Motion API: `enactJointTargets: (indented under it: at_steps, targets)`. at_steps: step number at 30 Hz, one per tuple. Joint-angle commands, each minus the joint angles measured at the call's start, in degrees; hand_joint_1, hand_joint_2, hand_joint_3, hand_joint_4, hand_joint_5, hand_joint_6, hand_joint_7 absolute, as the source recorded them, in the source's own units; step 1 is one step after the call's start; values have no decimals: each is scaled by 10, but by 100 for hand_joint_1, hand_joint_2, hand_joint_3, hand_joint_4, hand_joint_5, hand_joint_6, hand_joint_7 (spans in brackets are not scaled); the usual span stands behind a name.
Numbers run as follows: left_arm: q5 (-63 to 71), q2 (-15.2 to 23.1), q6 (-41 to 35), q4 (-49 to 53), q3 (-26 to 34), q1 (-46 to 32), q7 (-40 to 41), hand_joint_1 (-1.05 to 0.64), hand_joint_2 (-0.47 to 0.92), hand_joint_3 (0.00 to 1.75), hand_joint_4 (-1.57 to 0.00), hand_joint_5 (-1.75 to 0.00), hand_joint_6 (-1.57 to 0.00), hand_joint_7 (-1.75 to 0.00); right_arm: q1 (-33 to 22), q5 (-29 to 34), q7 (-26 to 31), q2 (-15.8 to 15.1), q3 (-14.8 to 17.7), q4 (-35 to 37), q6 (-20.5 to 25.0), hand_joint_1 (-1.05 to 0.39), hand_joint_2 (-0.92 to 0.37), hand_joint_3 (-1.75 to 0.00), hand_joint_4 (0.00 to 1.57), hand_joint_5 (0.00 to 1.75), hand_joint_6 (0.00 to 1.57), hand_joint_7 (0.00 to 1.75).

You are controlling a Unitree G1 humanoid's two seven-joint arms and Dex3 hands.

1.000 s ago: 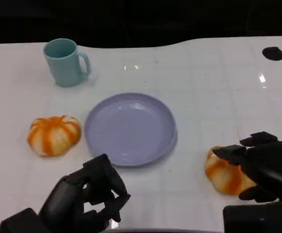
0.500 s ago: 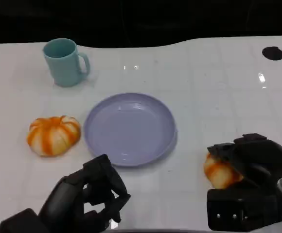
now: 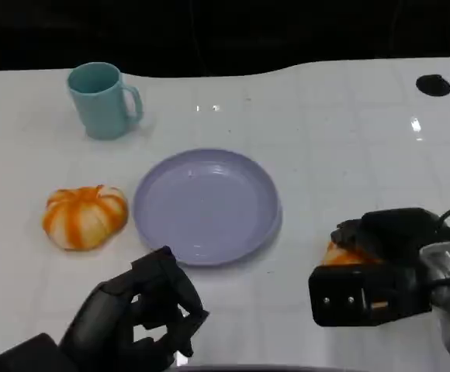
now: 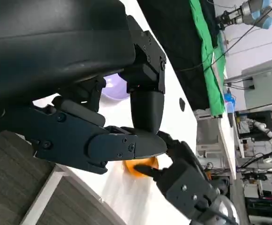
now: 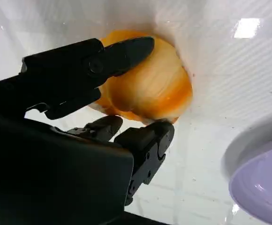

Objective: Grasp the bread from the table and place it into the plate.

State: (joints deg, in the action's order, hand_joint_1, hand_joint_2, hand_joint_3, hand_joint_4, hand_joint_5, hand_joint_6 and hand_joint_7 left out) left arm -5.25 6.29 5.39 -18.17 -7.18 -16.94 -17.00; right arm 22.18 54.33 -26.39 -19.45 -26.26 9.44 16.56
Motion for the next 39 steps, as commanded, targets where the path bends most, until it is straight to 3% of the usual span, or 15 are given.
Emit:
enactJointTargets:
  at_steps: [1,5,7,8,10,13,21,22,23,26,28,31,34,36,39]
  targets:
    - [1,4,-5,-11,2,-6,7,-59,92,42,-66,-175,-48,-168,20,-2,11,3,-15,68,10,-41,-92,-5,74,26,84,8]
    - [1,4,-4,-15,2,-10,7,-58,92,42,-66,-175,-48,-167,34,-21,91,23,-11,128,-8,-35,-92,-4,85,30,97,13]
    - [3,4,-4,-19,1,-12,7,-57,92,42,-66,-175,-48,-167,43,-26,168,33,-11,176,-33,-32,-92,-3,94,37,102,12]
    - [2,4,-6,-21,1,-13,7,-58,92,43,-66,-175,-48,-166,48,-27,204,37,-12,200,-46,-29,-92,-5,88,85,107,7]
    - [2,4,-8,-25,1,-15,7,-56,92,43,-65,-175,-48,-166,59,-31,266,42,-15,246,-72,-27,-92,-16,80,140,112,3]
    - [5,4,-7,-26,0,-16,7,-57,92,43,-65,-175,-48,-166,68,-42,331,46,-14,289,-110,-26,-92,-23,79,163,116,3]
    - [-1,3,-7,-22,1,-11,3,-55,92,44,-64,-175,-46,-168,68,-59,453,49,-12,317,-172,-27,-92,-19,89,175,128,18]
    - [-1,3,-7,-21,1,-11,3,-55,92,44,-64,-175,-46,-169,67,-62,464,48,-11,315,-178,-27,-92,-17,88,175,116,48]
    - [0,3,-7,-21,1,-10,4,-55,92,44,-65,-175,-46,-169,65,-64,473,48,-9,312,-184,-27,-92,-14,88,175,95,98]
    - [8,4,-5,-20,0,-8,7,-55,92,44,-65,-175,-46,-170,60,-71,486,47,-3,292,-188,-24,-92,-11,89,175,75,149]
    - [11,4,-1,-17,1,-6,8,-55,92,44,-65,-175,-47,-170,57,-76,491,46,1,277,-190,-21,-91,-13,90,175,70,166]
    - [9,3,-5,-16,1,-5,7,-55,92,44,-66,-175,-47,-170,53,-84,502,42,8,254,-201,-17,-87,-16,88,175,69,171]
    - [5,2,-9,-16,2,-3,6,-54,92,44,-66,-175,-47,-169,51,-92,492,39,15,228,-199,-18,-81,-28,90,175,77,143]
    - [7,2,-6,-12,2,-1,7,-55,92,44,-66,-175,-47,-170,51,-99,482,38,22,212,-196,-17,-64,-63,92,175,79,143]
    - [11,4,4,-4,2,3,6,-55,92,45,-66,-175,-47,-171,48,-112,489,38,35,196,-207,-15,-46,-94,93,175,71,170]
